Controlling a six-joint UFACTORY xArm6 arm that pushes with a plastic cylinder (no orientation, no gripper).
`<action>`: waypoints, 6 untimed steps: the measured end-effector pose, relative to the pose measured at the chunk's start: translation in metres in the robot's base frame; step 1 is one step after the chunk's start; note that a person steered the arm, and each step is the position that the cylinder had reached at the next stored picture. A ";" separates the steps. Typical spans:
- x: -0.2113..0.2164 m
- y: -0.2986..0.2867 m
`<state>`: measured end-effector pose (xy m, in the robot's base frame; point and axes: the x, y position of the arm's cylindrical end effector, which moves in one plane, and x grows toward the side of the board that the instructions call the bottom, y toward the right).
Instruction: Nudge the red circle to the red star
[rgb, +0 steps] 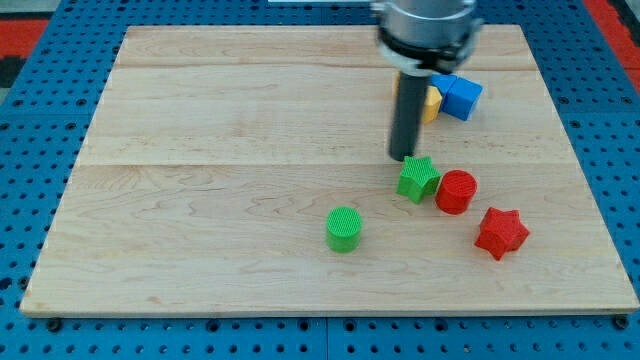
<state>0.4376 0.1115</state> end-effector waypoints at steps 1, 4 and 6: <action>0.023 0.011; 0.031 0.050; 0.005 0.010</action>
